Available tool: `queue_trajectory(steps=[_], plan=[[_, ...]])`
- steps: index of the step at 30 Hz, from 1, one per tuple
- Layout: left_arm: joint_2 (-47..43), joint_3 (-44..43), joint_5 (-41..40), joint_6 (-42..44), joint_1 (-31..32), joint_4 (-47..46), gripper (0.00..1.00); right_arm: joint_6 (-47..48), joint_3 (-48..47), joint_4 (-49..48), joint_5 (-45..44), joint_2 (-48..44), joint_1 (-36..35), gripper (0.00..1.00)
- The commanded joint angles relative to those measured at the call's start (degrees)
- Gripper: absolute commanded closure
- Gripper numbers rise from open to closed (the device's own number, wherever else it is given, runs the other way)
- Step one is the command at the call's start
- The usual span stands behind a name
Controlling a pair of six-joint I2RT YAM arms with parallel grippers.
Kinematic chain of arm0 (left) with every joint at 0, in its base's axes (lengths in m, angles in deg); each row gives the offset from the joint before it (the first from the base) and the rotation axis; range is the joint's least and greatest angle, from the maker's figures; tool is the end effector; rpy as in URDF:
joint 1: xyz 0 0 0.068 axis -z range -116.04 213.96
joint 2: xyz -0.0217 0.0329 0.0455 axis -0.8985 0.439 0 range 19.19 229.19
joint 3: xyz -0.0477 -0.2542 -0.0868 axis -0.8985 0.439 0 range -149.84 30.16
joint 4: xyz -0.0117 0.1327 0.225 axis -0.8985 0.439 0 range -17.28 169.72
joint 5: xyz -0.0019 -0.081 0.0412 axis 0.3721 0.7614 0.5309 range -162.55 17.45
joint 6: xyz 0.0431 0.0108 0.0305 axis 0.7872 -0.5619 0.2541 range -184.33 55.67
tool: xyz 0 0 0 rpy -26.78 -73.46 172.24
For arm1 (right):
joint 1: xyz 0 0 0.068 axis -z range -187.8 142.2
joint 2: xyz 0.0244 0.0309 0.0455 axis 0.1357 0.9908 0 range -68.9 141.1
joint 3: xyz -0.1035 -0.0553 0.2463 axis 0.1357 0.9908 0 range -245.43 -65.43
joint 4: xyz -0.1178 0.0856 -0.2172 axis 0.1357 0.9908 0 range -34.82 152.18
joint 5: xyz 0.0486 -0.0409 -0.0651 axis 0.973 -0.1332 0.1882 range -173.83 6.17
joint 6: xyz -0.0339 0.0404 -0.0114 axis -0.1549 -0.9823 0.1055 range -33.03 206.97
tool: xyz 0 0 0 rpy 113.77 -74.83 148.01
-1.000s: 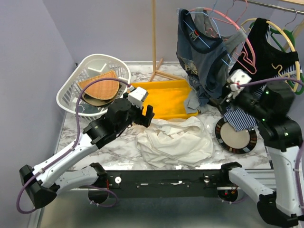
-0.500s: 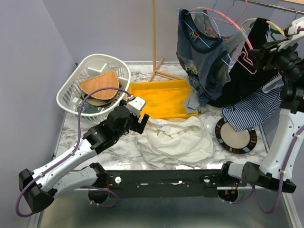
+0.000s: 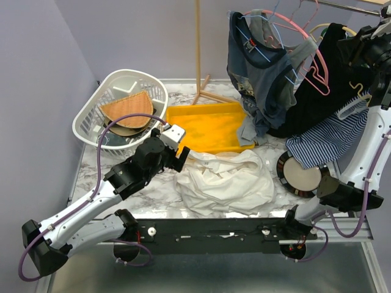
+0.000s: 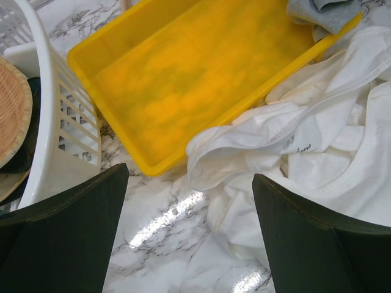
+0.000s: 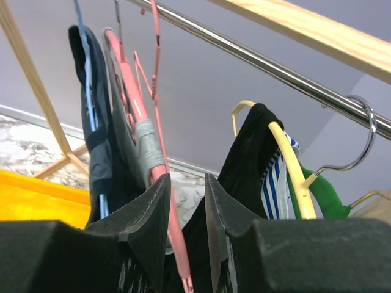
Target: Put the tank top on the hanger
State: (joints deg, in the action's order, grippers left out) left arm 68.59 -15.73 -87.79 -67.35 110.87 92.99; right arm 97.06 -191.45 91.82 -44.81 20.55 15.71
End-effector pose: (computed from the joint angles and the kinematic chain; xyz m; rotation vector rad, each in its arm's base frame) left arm 0.1405 -0.1364 0.3152 0.5782 1.8969 -0.3040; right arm 0.2659 -0.0912 0.5715 -0.3478 1.5334 0.0750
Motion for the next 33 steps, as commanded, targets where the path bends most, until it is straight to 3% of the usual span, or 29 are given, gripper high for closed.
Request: queue_trajectory(steps=[1,15,21,30,33], plan=[[-0.3,0.5,-0.6,0.7,-0.2,0.3,0.04,3.5,-1.9,4.0,2.8,3.4,0.5,0.64],[0.7,0.5,0.2,0.7,-0.2,0.3,0.04,11.4,1.3,9.3,6.9,7.7,0.5,0.69],[0.7,0.4,0.5,0.7,-0.3,0.4,0.03,13.9,1.5,12.0,11.1,8.1,0.5,0.63],[0.6,0.5,0.7,0.7,-0.3,0.4,0.03,14.3,1.0,14.2,13.0,9.3,0.5,0.45],[0.6,0.5,0.7,0.7,-0.3,0.5,0.03,13.3,0.9,14.1,13.8,9.8,0.5,0.43]])
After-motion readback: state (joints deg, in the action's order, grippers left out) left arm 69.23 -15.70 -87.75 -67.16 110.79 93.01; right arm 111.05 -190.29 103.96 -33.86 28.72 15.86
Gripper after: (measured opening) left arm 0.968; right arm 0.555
